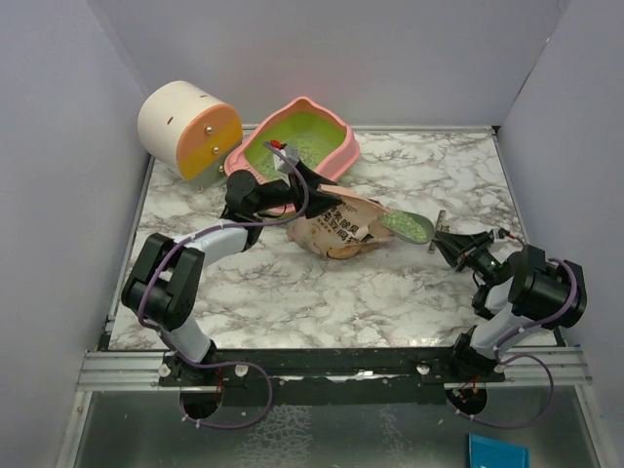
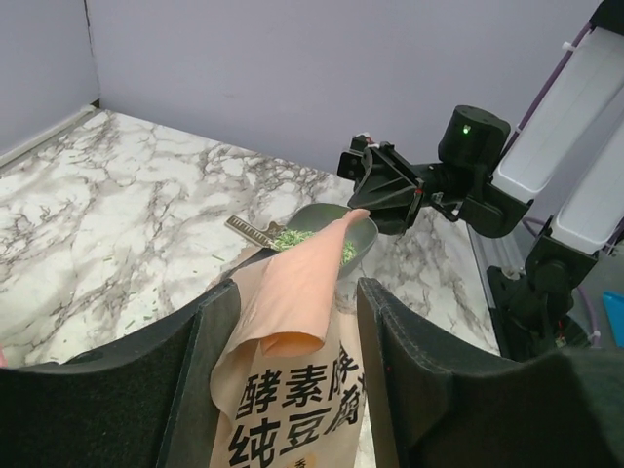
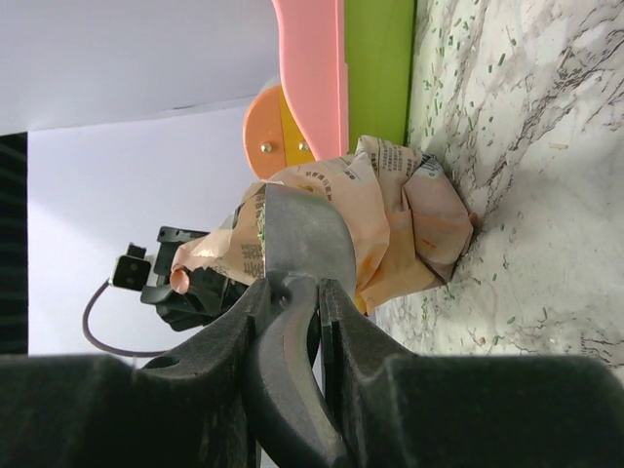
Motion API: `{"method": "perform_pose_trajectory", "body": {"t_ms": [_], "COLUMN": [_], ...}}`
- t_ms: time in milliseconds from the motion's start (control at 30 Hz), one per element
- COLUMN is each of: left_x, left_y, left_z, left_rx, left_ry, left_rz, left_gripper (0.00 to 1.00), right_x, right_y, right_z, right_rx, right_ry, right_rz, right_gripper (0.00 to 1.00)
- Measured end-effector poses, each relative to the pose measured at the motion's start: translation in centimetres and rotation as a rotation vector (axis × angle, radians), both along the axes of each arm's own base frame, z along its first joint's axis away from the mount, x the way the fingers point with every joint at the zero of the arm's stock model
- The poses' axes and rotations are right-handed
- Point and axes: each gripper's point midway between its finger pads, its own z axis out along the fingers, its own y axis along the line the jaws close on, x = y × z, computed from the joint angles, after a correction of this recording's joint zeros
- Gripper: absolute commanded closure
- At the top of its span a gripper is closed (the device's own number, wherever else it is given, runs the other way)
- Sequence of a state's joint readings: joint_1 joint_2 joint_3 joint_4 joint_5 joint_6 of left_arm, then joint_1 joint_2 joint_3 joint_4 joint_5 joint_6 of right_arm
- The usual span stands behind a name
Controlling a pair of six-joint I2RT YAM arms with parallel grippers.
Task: Fill the litter box with clean litter
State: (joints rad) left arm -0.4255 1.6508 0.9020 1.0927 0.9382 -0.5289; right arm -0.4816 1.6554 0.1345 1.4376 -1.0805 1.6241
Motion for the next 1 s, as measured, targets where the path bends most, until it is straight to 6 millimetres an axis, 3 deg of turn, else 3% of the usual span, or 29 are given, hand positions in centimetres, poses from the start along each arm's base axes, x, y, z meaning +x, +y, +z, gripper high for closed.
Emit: {"method": "perform_pose_trajectory", "body": {"t_ms": [233, 467, 633, 833, 933, 1000], "left_x": [0.8, 2.3, 3.2, 2.4, 2.5, 2.6], "left_y": [0.8, 3.4, 5.6, 7.7, 8.3, 8.5], "left_z": [1.4, 3.8, 5.8, 8.4, 9.0, 8.8], "left_rx": [-0.019, -0.058, -0.068, -0.086, -0.087, -0.075], "left_ry": [-0.015, -0.057, -0.112, -0.189, -0.208, -0.205], "left_rz": [0.076, 0.26, 0.424, 0.532, 0.571, 0.585], "left_gripper": [0.4, 0.4, 0.4, 0.4, 0.4, 0.4], "right_x": [-0.2, 0.0, 1.3, 4.1, 5.5, 6.6], "right_y": [-1.9, -2.5, -3.4, -5.5, -6.0, -5.9], "right_z": [0.7, 2.7, 7.3, 13.6, 14.9, 14.7], "right_rx": [0.01, -0.012, -0.152, -0.303, -0.303, -0.278], "right_ry": [-0.008, -0.069, -0.258, -0.411, -0.423, -0.403], "right_rz": [-0.056, -0.066, -0.071, -0.12, -0.13, -0.121], "right_gripper": [0.99, 0.99, 0.99, 0.99, 0.99, 0.99]}}
